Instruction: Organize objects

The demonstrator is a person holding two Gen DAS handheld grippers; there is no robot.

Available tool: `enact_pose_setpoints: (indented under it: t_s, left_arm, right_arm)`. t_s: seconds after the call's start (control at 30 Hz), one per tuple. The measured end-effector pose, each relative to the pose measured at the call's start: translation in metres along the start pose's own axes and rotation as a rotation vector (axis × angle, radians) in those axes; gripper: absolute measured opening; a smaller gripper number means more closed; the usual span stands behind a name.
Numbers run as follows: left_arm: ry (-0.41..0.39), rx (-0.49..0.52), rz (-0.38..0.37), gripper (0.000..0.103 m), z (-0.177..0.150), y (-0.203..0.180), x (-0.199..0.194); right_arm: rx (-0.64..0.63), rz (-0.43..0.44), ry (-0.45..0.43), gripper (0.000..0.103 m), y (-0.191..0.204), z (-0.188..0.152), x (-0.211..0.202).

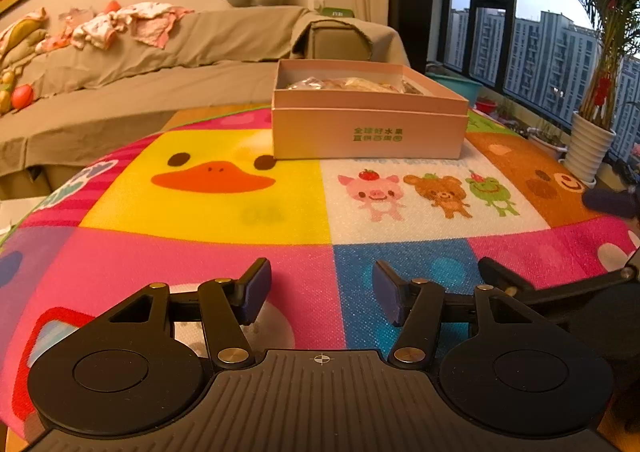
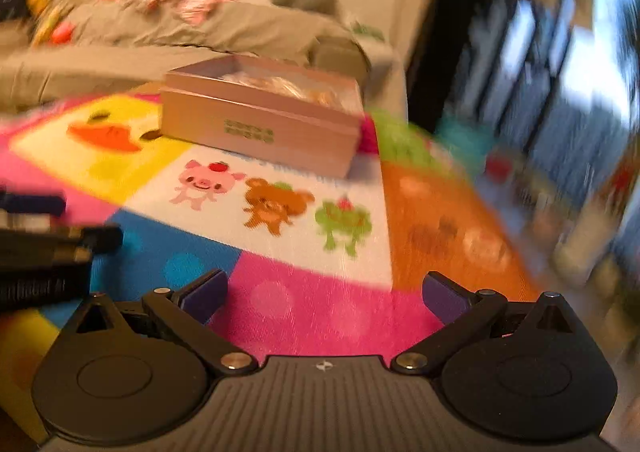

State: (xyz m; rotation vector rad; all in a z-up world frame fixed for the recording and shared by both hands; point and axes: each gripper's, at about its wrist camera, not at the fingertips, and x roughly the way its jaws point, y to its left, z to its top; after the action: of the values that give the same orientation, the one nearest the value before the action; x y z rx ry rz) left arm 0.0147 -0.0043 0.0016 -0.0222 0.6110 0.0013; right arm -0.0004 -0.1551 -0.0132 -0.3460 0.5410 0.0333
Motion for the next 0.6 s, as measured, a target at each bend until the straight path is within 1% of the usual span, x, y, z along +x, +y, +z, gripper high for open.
enact_pose_setpoints:
  t_s: [0.03, 0.07, 0.13, 0.27, 0.33, 0.37, 0.53, 0.6]
  left_arm:
    - [0.000, 0.000, 0.000, 0.061, 0.000, 0.000, 0.000]
    - [0.000, 0.000, 0.000, 0.061, 0.000, 0.000, 0.000]
    - [0.000, -0.001, -0.001, 0.061, 0.000, 0.000, 0.000]
    - [0.000, -0.003, -0.002, 0.061, 0.000, 0.000, 0.000]
    - [0.000, -0.001, -0.001, 0.061, 0.000, 0.001, 0.000]
    - [0.001, 0.000, 0.000, 0.061, 0.000, 0.001, 0.000]
    - [0.001, 0.002, 0.000, 0.061, -0.001, 0.001, 0.000]
    - [0.001, 0.002, 0.001, 0.061, -0.001, 0.000, 0.000]
  right_arm:
    - [-0.064, -0.018, -0.027, 0.103, 0.006, -0.001, -0.002]
    - [-0.101, -0.028, -0.042, 0.103, 0.010, -0.002, -0.003]
    - [-0.075, -0.016, -0.028, 0.103, 0.006, 0.002, 0.000]
    - [0.130, 0.071, 0.057, 0.103, -0.020, 0.004, 0.010]
    - [0.272, 0.108, 0.103, 0.103, -0.032, 0.001, 0.015]
    - [0.313, 0.117, 0.107, 0.103, -0.035, -0.002, 0.017]
    - [0.260, 0.100, 0.091, 0.103, -0.028, -0.002, 0.014]
    - [0.258, 0.105, 0.091, 0.103, -0.029, -0.002, 0.014]
